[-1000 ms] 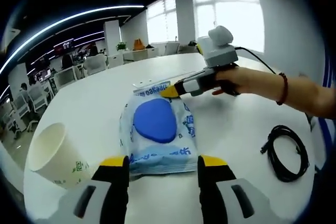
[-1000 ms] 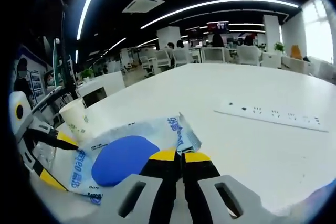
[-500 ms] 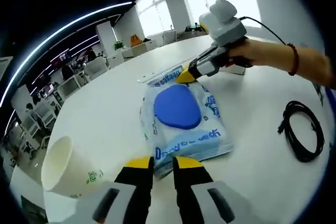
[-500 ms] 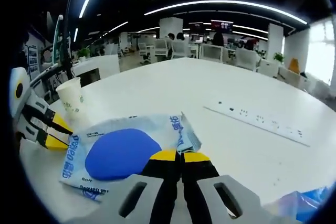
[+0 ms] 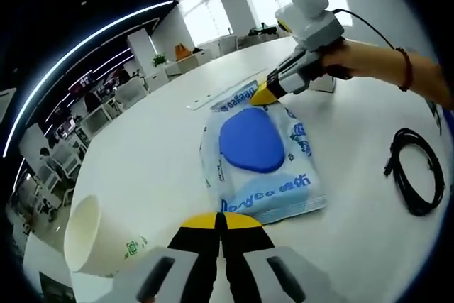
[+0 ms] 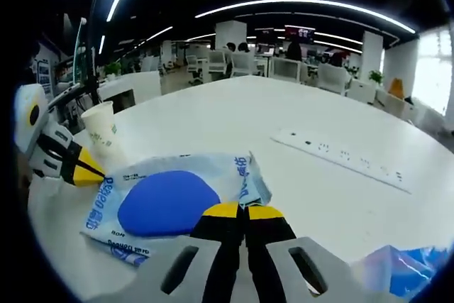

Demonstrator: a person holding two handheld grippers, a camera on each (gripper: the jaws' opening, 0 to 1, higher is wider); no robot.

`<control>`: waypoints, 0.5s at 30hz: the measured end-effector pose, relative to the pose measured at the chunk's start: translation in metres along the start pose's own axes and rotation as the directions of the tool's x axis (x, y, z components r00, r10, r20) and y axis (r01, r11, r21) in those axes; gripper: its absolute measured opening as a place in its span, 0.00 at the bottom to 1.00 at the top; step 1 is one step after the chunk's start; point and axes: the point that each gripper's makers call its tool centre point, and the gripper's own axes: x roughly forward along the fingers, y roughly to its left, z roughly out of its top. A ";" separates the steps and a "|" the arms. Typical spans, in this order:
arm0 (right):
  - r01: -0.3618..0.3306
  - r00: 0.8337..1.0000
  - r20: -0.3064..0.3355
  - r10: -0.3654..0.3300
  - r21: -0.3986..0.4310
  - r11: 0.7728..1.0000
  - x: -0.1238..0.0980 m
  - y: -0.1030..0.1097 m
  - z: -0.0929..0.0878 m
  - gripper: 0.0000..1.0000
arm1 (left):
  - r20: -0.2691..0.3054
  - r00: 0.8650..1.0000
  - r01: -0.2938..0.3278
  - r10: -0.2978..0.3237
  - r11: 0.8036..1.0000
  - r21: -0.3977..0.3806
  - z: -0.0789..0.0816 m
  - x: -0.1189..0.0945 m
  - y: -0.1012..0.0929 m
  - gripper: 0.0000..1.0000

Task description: Arrange the tabletop items into an orderly group along one side of the table until the central work area is clear of visible clutter.

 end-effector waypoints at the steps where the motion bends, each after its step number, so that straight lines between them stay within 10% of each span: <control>1: 0.004 1.000 0.000 -0.004 -0.002 1.000 -0.001 0.000 0.000 0.00 | -0.002 1.000 -0.002 0.002 1.000 0.004 0.000 0.000 -0.001 0.00; 15: 0.064 0.998 0.023 -0.064 0.005 0.998 -0.046 -0.002 -0.013 0.00 | -0.044 0.999 0.025 -0.024 0.999 0.027 0.009 0.013 -0.011 0.00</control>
